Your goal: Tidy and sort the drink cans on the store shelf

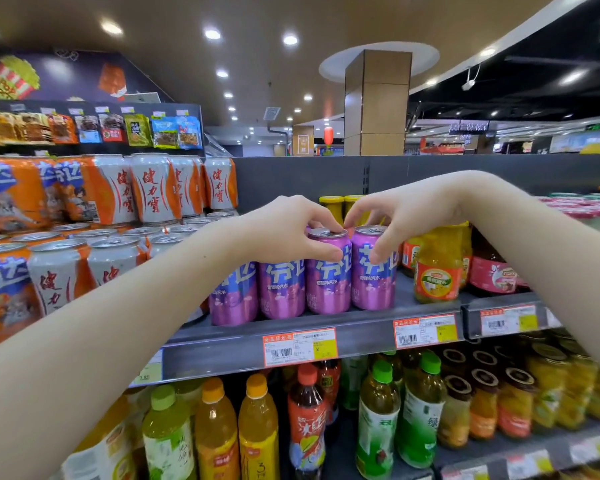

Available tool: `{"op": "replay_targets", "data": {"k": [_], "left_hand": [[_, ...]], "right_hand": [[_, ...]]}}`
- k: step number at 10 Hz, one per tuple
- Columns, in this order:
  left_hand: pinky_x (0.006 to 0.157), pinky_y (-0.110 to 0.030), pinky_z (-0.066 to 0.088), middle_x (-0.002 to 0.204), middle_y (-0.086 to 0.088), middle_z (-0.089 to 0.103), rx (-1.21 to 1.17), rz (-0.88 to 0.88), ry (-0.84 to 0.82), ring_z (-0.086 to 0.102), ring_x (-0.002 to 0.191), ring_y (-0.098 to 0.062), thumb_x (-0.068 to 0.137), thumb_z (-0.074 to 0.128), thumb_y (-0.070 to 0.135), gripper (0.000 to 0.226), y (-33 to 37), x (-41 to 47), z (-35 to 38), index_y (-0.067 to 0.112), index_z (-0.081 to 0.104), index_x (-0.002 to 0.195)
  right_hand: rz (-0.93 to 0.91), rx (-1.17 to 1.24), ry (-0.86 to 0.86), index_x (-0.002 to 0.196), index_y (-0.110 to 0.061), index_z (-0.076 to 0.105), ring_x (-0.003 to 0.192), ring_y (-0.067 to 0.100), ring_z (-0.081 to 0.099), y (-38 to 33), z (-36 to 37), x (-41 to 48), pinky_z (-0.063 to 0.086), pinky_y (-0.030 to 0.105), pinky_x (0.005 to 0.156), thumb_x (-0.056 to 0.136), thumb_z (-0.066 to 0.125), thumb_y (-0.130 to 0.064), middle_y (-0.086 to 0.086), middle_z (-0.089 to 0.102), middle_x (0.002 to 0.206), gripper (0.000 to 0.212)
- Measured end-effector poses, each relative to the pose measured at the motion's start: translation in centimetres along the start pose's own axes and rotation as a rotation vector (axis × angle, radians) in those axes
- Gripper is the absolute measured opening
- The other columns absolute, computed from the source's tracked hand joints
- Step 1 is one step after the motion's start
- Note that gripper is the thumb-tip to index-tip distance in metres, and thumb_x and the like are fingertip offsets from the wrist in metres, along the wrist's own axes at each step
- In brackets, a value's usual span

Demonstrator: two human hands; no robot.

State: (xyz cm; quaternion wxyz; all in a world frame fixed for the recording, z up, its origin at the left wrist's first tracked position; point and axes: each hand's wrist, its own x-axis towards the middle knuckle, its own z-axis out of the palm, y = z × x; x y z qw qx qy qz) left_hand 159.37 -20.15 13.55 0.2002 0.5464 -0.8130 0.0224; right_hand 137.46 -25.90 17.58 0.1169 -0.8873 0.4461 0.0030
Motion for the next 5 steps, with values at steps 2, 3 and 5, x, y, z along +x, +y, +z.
{"op": "replay_targets", "data": {"k": [2,3,5], "left_hand": [[0.075,-0.013,0.037,0.105,0.027,0.051,-0.017,0.004,0.027,0.053,0.09,0.006,0.085,0.073,0.057,0.047,-0.1,-0.3,0.3,0.043,0.065,0.13],[0.078,-0.015,0.037,0.111,0.023,0.053,-0.018,-0.005,0.018,0.053,0.098,-0.001,0.086,0.072,0.055,0.049,0.3,-0.5,0.2,0.041,0.064,0.132],[0.089,-0.02,0.037,0.115,0.022,0.053,0.009,-0.007,0.0,0.05,0.103,0.001,0.089,0.071,0.052,0.05,1.0,-1.0,-0.2,0.038,0.062,0.137]], "right_hand": [[0.047,-0.096,0.107,0.138,-0.025,0.052,0.099,0.007,0.065,0.0,0.5,-0.3,0.054,0.024,0.073,0.083,0.081,-0.044,-0.002,0.063,0.128,0.065],[0.046,-0.071,0.102,0.145,-0.024,0.048,0.105,0.01,0.063,-0.1,0.8,-0.7,0.054,0.023,0.076,0.087,0.079,-0.039,-0.001,0.06,0.135,0.067],[0.07,-0.051,0.151,0.155,-0.023,0.039,0.117,0.015,0.053,-0.4,1.8,-1.3,0.053,0.03,0.092,0.091,0.075,-0.037,0.001,0.051,0.147,0.074]]}}
